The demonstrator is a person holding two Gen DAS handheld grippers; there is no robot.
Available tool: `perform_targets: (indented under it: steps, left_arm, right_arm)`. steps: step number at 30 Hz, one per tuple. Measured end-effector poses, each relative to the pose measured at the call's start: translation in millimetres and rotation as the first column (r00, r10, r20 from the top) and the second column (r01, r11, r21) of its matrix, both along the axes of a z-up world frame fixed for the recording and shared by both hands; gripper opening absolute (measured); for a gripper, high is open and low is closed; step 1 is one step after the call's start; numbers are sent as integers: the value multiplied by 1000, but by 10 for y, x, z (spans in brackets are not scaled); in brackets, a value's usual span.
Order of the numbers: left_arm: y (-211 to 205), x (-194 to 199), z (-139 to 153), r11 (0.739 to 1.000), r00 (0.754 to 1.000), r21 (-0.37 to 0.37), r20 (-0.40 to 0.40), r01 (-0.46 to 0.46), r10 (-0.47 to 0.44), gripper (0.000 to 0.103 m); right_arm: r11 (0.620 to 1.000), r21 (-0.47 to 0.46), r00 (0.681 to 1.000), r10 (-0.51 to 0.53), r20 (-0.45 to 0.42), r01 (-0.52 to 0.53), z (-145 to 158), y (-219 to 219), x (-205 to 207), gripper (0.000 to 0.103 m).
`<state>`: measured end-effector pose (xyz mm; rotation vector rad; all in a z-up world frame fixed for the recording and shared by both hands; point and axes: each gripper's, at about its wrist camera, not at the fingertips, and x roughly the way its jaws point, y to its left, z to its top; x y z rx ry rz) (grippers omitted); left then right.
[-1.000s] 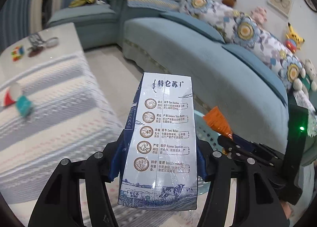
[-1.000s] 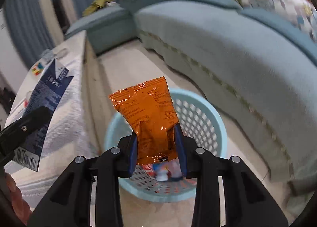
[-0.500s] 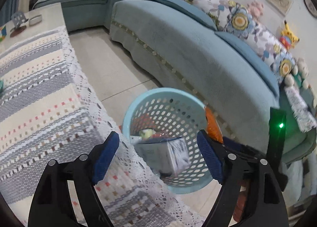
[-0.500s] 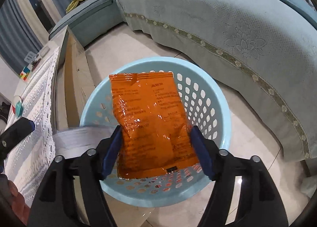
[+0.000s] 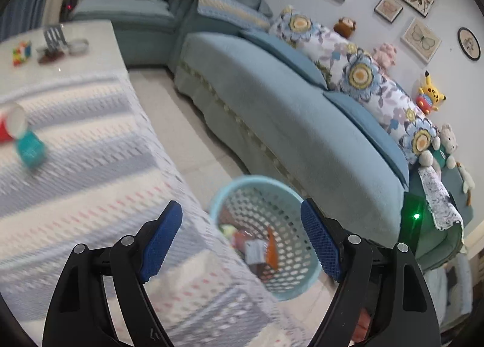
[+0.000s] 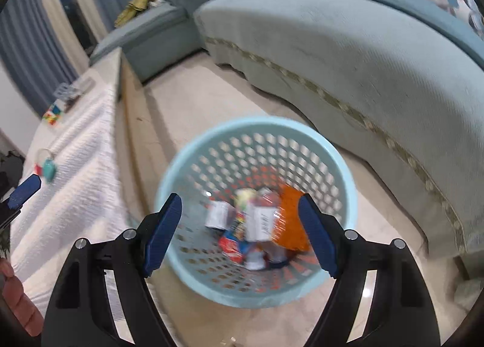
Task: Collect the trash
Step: 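Carry carton and orange wrapper over the basket and open both grippers, then move both grippers back toward the paper cup and teal packet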
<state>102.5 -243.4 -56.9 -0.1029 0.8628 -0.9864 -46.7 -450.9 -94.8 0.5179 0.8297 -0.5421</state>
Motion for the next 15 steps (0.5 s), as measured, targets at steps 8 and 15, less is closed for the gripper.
perform_targets:
  steps: [8, 15]
  left_arm:
    - [993, 499, 541, 983, 970, -18, 160, -185, 185, 79]
    - [1775, 1291, 478, 909, 893, 52, 219, -413, 393, 79]
  right_arm:
    - [987, -92, 975, 148, 167, -134, 644, 686, 636, 75]
    - [923, -212, 911, 363, 195, -322, 715, 1598, 1594, 75]
